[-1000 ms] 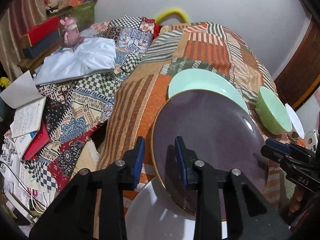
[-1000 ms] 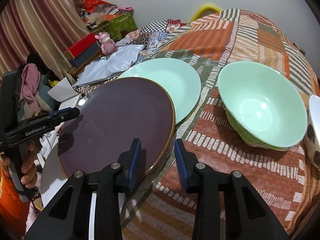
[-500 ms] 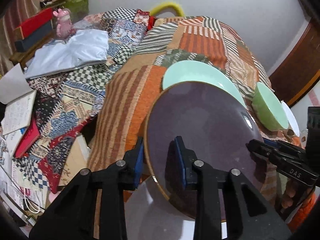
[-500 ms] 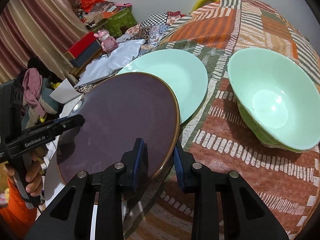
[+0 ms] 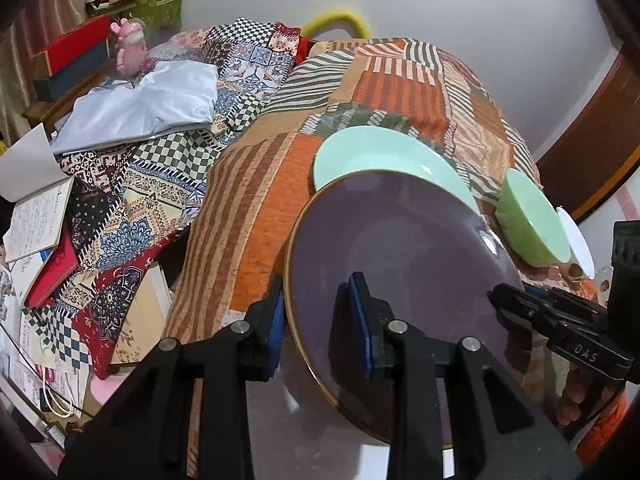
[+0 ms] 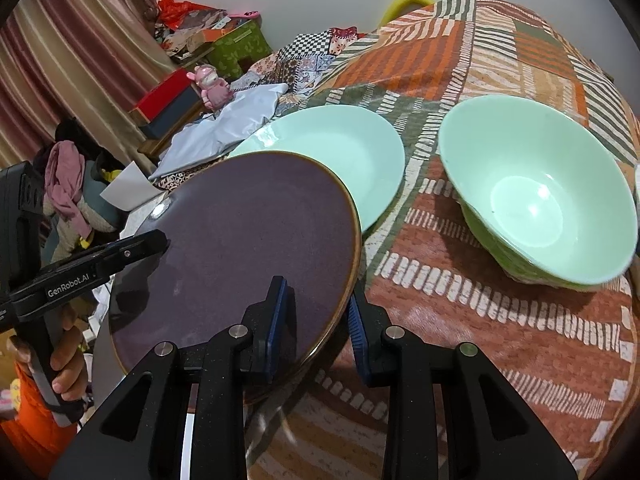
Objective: Organize plates and bowls
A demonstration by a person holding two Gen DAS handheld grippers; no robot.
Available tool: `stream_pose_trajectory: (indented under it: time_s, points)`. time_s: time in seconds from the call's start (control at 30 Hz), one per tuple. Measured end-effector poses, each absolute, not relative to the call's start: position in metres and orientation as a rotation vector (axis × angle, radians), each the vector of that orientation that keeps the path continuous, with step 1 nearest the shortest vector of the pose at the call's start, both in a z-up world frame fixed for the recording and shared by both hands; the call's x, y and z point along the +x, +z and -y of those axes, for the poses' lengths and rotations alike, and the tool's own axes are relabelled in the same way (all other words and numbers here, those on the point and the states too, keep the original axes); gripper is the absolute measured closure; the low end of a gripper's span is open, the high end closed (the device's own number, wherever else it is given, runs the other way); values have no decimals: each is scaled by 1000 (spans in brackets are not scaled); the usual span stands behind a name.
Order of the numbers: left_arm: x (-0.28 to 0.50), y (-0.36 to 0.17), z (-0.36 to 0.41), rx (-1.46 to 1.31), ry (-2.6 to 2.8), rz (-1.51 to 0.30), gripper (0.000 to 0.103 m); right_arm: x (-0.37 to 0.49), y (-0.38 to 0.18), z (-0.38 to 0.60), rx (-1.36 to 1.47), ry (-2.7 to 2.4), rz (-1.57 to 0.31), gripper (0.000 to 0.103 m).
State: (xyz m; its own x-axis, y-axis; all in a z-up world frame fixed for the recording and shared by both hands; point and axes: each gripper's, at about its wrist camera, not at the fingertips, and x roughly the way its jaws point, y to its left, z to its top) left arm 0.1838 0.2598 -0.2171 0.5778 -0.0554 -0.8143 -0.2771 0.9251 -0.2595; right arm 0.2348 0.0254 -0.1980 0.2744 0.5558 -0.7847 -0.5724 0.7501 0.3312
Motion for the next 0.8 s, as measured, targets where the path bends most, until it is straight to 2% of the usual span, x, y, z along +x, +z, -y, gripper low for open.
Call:
stream_pose_trajectory:
  time_s: [0.8]
  points:
    - [154,-182,-200,-363,81,-914,73,209,-171,29,13,725,-976,76]
